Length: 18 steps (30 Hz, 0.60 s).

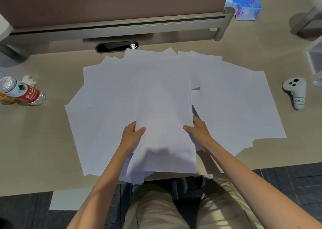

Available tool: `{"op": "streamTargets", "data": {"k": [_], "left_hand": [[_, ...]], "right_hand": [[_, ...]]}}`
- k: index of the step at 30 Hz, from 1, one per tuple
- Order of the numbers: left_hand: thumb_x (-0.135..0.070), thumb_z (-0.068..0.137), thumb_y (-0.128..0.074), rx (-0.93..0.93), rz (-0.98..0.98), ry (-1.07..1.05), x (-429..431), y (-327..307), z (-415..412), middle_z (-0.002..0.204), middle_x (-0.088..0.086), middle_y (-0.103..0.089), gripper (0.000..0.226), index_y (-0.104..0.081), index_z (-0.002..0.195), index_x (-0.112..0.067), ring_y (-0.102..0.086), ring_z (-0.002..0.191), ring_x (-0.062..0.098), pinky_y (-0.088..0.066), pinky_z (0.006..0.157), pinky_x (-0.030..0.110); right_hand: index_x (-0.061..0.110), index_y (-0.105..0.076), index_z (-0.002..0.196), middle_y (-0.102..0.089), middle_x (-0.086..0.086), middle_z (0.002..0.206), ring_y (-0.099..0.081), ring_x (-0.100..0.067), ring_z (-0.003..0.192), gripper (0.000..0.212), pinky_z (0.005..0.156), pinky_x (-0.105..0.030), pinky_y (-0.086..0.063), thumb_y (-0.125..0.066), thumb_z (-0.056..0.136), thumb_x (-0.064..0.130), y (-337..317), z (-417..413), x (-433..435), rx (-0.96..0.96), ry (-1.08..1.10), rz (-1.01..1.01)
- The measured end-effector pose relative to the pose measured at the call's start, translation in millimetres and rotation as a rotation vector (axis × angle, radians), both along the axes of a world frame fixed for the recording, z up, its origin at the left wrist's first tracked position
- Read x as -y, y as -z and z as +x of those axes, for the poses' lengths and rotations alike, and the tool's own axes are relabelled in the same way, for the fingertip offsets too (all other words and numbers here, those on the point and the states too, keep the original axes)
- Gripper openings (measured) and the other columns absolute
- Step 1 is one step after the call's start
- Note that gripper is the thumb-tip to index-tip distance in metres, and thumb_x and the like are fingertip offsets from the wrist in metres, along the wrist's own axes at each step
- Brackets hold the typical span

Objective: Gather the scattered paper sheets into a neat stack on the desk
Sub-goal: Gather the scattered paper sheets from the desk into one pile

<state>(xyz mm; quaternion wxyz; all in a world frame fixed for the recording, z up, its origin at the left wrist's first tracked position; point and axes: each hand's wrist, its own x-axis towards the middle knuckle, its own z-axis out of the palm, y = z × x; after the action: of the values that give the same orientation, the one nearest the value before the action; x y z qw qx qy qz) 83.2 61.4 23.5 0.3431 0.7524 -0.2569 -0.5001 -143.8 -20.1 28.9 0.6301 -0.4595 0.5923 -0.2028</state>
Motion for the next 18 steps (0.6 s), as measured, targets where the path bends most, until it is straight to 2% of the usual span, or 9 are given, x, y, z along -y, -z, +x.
{"op": "streamTargets", "data": {"k": [1,2,4,6,9,12,14,17,18], "left_hand": [[-0.008,0.090,-0.060,0.004,-0.012,-0.018,-1,0,2,0.080,0.002,-0.059,0.003,-0.060,0.087,-0.008,-0.051,0.071,0.017,-0.040,0.065,0.020],[-0.009,0.089,-0.062,0.002,-0.012,-0.032,-1,-1,3,0.071,0.004,-0.049,0.015,-0.053,0.077,-0.008,-0.042,0.067,0.018,-0.035,0.062,0.020],[-0.017,0.085,-0.066,-0.007,-0.041,-0.042,-2,-5,6,0.070,0.007,-0.037,0.024,-0.047,0.073,-0.009,-0.033,0.068,0.018,-0.030,0.063,0.025],[-0.029,0.076,-0.067,-0.015,-0.056,-0.035,-2,-6,8,0.076,0.005,-0.039,0.030,-0.050,0.075,-0.004,-0.033,0.072,0.019,-0.030,0.068,0.033],[-0.025,0.081,-0.067,-0.012,-0.075,-0.054,-1,-6,7,0.077,0.008,-0.044,0.025,-0.051,0.079,-0.006,-0.039,0.073,0.021,-0.034,0.067,0.033],[-0.027,0.081,-0.069,-0.063,-0.107,-0.096,3,-16,2,0.088,0.008,-0.061,0.022,-0.060,0.093,-0.011,-0.057,0.082,0.021,-0.048,0.074,0.031],[-0.015,0.089,-0.066,-0.094,-0.117,-0.117,7,-22,-2,0.095,0.003,-0.069,0.015,-0.064,0.103,-0.010,-0.064,0.084,0.015,-0.053,0.072,0.020],[-0.010,0.091,-0.063,-0.122,-0.149,-0.122,14,-31,-8,0.092,0.000,-0.066,0.014,-0.062,0.105,-0.007,-0.061,0.076,0.005,-0.049,0.056,0.007],[-0.011,0.091,-0.064,-0.123,-0.165,-0.118,16,-33,-10,0.088,0.001,-0.063,0.013,-0.060,0.103,-0.005,-0.060,0.071,0.002,-0.046,0.054,0.006]], "right_hand": [[0.009,-0.060,0.120,-0.065,-0.001,0.113,-0.063,-0.021,0.103,0.036,0.085,-0.022,-0.050,-0.056,0.088,-0.008,0,-1,0,0.036,0.035,0.019],[0.010,-0.063,0.112,-0.068,-0.001,0.108,-0.066,-0.021,0.098,0.032,0.080,-0.020,-0.053,-0.057,0.087,-0.009,-3,-2,1,0.063,0.067,0.049],[0.007,-0.066,0.101,-0.070,-0.003,0.095,-0.067,-0.018,0.081,0.024,0.063,-0.014,-0.052,-0.058,0.085,-0.008,-10,-4,4,0.094,0.095,0.087],[0.002,-0.065,0.101,-0.070,-0.005,0.091,-0.067,-0.014,0.074,0.019,0.056,-0.013,-0.050,-0.058,0.086,-0.006,-17,-3,7,0.128,0.083,0.126],[0.003,-0.065,0.102,-0.071,-0.011,0.101,-0.067,-0.028,0.096,0.023,0.076,-0.025,-0.056,-0.061,0.080,-0.001,-26,1,13,0.208,0.068,0.159],[-0.007,-0.060,0.114,-0.066,-0.023,0.112,-0.062,-0.038,0.106,0.049,0.099,-0.045,-0.048,-0.059,0.067,0.008,-38,6,20,0.286,0.055,0.163],[-0.008,-0.060,0.109,-0.064,-0.022,0.103,-0.061,-0.034,0.096,0.046,0.091,-0.042,-0.050,-0.057,0.065,0.009,-46,7,26,0.328,0.052,0.162],[0.010,-0.067,0.072,-0.064,-0.007,0.074,-0.062,-0.021,0.072,0.016,0.066,-0.029,-0.049,-0.053,0.068,0.004,-61,6,33,0.385,0.051,0.153],[0.014,-0.066,0.064,-0.063,-0.004,0.068,-0.061,-0.019,0.066,0.018,0.062,-0.028,-0.047,-0.052,0.068,0.002,-64,4,36,0.398,0.054,0.143]]}}
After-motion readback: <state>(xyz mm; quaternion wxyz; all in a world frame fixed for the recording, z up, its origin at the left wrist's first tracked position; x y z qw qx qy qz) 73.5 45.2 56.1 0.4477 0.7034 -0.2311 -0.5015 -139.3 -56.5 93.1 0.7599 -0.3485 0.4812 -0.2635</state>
